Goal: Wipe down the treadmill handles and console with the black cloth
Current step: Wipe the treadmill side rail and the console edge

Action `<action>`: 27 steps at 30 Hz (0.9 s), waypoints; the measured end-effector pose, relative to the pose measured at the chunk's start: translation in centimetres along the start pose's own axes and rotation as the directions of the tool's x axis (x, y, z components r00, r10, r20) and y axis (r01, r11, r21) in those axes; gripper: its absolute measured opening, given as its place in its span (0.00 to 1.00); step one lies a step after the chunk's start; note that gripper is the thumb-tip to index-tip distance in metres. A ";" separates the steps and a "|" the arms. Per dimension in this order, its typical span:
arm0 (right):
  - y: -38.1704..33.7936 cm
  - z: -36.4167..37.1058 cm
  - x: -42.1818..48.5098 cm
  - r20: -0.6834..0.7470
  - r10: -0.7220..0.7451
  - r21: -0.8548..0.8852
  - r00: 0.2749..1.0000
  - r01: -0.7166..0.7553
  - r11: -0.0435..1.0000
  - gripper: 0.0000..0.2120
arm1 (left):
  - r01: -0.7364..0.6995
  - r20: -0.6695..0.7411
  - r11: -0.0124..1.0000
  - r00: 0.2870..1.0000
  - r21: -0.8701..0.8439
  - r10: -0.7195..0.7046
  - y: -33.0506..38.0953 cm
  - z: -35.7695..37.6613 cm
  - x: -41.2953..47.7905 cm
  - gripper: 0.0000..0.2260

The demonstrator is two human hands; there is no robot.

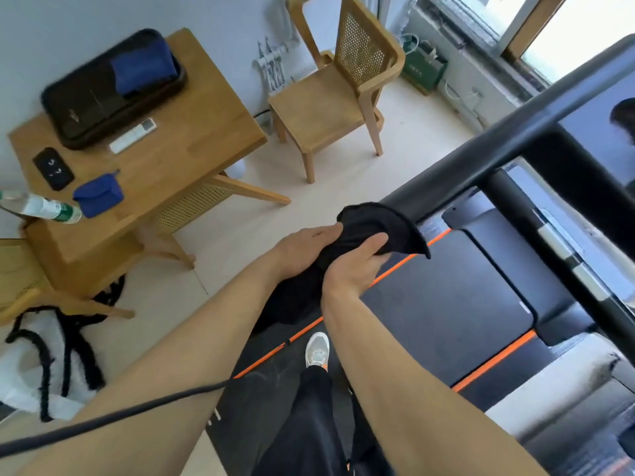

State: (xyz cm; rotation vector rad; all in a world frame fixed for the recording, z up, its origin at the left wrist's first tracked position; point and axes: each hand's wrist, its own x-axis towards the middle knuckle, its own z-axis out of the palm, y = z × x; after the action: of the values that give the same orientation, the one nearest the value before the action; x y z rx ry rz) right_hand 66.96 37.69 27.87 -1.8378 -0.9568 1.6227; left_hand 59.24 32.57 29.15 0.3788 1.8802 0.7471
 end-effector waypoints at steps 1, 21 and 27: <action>0.2 0.1 -0.8 -0.007 0.024 -0.007 1.000 -0.025 1.000 0.31 | 0.031 0.001 1.000 1.000 -0.008 -0.030 -0.2 -0.3 -0.5 0.28; 4.0 0.8 -5.8 0.020 -0.343 -0.147 0.939 0.343 0.928 0.31 | -0.092 -0.319 0.916 0.920 0.391 0.229 -7.9 -1.1 -7.3 0.24; 8.0 0.7 -9.4 0.107 -0.156 -0.223 0.982 0.176 0.959 0.33 | -0.185 -0.516 0.971 0.852 -0.151 0.083 -12.2 0.0 -8.9 0.19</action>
State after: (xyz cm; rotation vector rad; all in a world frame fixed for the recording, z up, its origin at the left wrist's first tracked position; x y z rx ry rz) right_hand 67.27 25.32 27.64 -1.7887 -1.3532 1.5543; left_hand 63.82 18.29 27.55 0.1972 2.2588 1.2103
